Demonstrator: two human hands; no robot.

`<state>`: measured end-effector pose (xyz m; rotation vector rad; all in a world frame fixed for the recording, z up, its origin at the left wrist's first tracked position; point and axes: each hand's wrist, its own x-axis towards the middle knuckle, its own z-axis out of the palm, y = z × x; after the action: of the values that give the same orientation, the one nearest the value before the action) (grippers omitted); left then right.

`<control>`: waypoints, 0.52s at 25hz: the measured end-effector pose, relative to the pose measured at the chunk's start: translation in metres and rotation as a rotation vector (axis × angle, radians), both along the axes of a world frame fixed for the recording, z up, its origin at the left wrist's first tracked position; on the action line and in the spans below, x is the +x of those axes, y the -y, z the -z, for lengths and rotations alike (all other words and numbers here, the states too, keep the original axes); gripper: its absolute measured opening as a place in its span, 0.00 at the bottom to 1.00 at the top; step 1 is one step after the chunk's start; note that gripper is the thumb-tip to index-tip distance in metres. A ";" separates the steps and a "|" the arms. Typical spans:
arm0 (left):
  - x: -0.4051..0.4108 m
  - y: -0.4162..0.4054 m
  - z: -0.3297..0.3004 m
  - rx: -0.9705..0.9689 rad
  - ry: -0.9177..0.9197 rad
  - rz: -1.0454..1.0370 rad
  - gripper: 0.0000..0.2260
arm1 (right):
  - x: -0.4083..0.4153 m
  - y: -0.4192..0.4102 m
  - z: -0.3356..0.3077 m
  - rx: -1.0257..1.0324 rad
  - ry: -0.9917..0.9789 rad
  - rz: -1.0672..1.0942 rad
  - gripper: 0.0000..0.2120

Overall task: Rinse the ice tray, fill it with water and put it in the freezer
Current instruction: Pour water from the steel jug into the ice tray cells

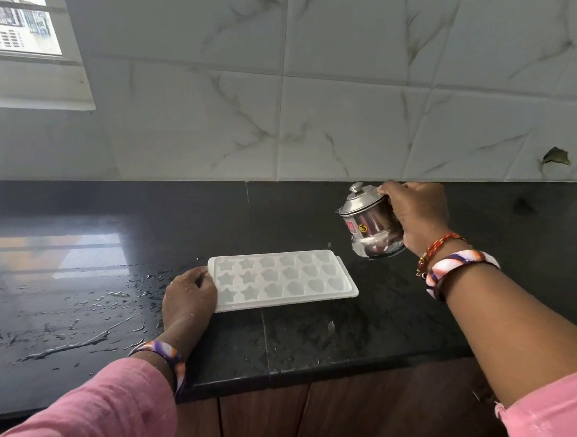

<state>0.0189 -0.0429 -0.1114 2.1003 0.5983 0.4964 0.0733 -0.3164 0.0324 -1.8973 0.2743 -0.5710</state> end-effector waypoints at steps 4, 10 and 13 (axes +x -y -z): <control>0.000 -0.001 0.001 0.000 0.009 0.010 0.11 | -0.008 -0.003 -0.003 -0.204 -0.003 0.008 0.14; -0.002 -0.001 0.000 -0.005 0.005 0.019 0.11 | -0.020 -0.006 -0.003 -0.545 -0.003 0.010 0.16; -0.001 -0.002 0.000 -0.007 0.003 0.025 0.11 | -0.025 -0.006 -0.003 -0.622 0.003 0.024 0.19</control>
<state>0.0177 -0.0407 -0.1115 2.0978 0.5701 0.4823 0.0484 -0.3102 0.0356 -2.4919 0.1214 -0.7328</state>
